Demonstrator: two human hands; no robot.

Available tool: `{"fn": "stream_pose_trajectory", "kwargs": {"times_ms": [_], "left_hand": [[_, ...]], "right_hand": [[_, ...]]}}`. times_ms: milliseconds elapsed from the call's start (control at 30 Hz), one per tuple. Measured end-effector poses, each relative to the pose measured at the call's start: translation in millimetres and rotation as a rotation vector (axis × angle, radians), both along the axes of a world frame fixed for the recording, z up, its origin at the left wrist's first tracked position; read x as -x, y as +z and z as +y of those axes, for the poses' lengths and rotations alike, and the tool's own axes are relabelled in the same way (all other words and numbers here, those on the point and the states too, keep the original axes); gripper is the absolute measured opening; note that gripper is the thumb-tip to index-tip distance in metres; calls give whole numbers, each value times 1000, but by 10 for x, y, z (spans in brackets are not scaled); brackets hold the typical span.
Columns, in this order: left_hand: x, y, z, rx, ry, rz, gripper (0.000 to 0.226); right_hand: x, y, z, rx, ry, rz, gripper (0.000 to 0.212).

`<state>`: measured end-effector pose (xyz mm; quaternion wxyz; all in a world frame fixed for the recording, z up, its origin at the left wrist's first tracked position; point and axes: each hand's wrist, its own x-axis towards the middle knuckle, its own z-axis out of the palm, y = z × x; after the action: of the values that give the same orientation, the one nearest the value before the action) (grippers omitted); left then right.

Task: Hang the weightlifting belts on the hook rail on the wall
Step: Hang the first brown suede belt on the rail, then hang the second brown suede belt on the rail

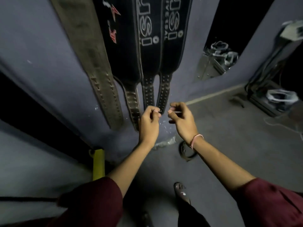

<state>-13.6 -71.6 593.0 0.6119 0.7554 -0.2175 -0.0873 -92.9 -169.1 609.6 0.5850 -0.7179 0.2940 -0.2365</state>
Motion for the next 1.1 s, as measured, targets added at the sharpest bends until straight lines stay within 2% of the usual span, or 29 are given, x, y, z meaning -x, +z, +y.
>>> {"fn": "stream_pose_trajectory", "kwargs": {"times_ms": [133, 300, 567, 700, 867, 1100], "left_hand": [[308, -577, -332, -124, -55, 78, 14], [621, -1241, -979, -279, -83, 152, 11], [908, -2274, -2106, -528, -234, 261, 17], [807, -2848, -2625, -618, -341, 169, 24], [563, -4406, -3114, -714, -457, 131, 33], [141, -6950, -3701, -847, -714, -18, 26]], "right_hand": [[349, -590, -319, -122, -40, 83, 17], [740, -1216, -923, -313, -115, 192, 30], [1080, -2203, -2142, -515, -173, 360, 14], [1028, -3013, -2682, -566, -198, 469, 18], [878, -4625, -3184, -583, -197, 576, 21], [469, -7131, -3523, -452, -136, 709, 23]]}}
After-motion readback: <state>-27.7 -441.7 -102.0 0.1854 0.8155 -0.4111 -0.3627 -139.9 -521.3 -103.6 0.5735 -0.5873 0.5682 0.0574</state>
